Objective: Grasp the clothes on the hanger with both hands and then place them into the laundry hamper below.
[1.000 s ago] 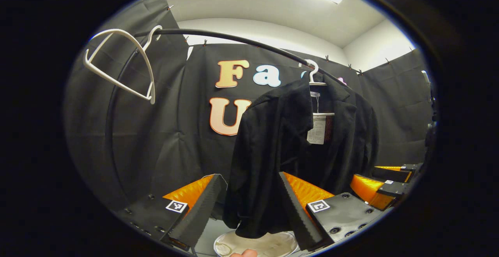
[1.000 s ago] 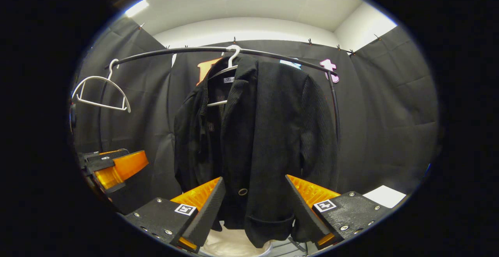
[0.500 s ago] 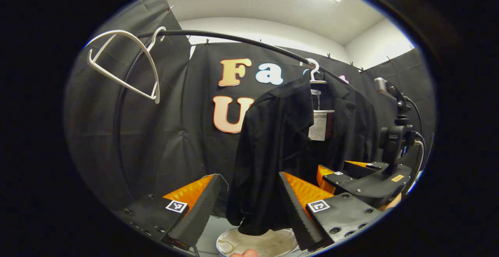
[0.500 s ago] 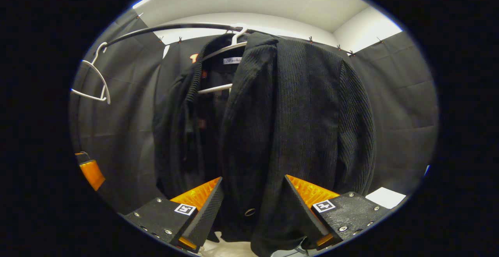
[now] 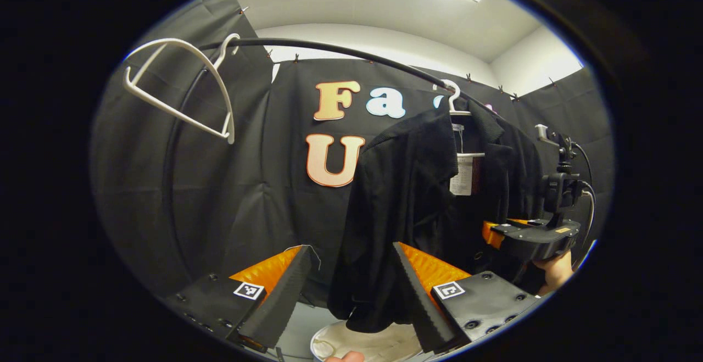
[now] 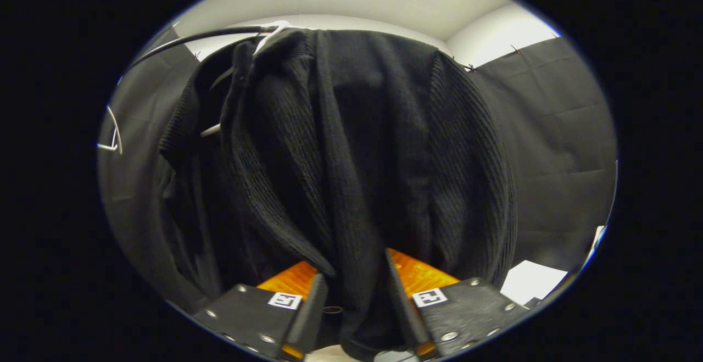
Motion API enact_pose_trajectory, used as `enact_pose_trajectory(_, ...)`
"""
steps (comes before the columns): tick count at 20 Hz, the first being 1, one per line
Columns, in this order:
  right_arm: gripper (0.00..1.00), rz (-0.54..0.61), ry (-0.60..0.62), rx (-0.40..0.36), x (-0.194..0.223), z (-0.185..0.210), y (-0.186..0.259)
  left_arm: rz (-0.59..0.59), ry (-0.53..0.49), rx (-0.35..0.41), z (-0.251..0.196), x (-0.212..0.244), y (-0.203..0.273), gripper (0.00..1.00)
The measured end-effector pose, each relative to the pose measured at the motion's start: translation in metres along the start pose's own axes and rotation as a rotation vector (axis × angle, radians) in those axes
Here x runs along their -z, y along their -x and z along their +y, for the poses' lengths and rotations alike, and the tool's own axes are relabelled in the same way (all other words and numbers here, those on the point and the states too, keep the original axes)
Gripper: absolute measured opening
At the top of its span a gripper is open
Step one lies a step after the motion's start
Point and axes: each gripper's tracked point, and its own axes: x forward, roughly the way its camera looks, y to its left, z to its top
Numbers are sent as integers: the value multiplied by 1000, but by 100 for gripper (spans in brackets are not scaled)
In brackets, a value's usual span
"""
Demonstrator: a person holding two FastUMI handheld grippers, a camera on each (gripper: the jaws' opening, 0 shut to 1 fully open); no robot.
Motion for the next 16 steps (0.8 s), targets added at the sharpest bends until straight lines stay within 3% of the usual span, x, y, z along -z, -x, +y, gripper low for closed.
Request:
enact_pose_trajectory(3, 7, -3, -15, -21, -1, -7, 19, -17, 4, 74, -23, -1, -19, 100)
enact_pose_trajectory(9, 6, -57, 61, -95, -21, -3, 66, -45, -12, 219, -83, -5, -59, 100)
enact_pose_trajectory(10, 12, -60, 54, -108, -24, -3, 76, -55, -17, 227, -91, -7, -67, 100)
enact_pose_trajectory(11, 5, -60, 43, -122, -27, -2, 84, -57, -17, 222, -96, -7, -76, 100)
enact_pose_trajectory(16, 5, -81, 72, -152, -38, -2, 110, -60, -35, 143, -112, 6, -129, 93)
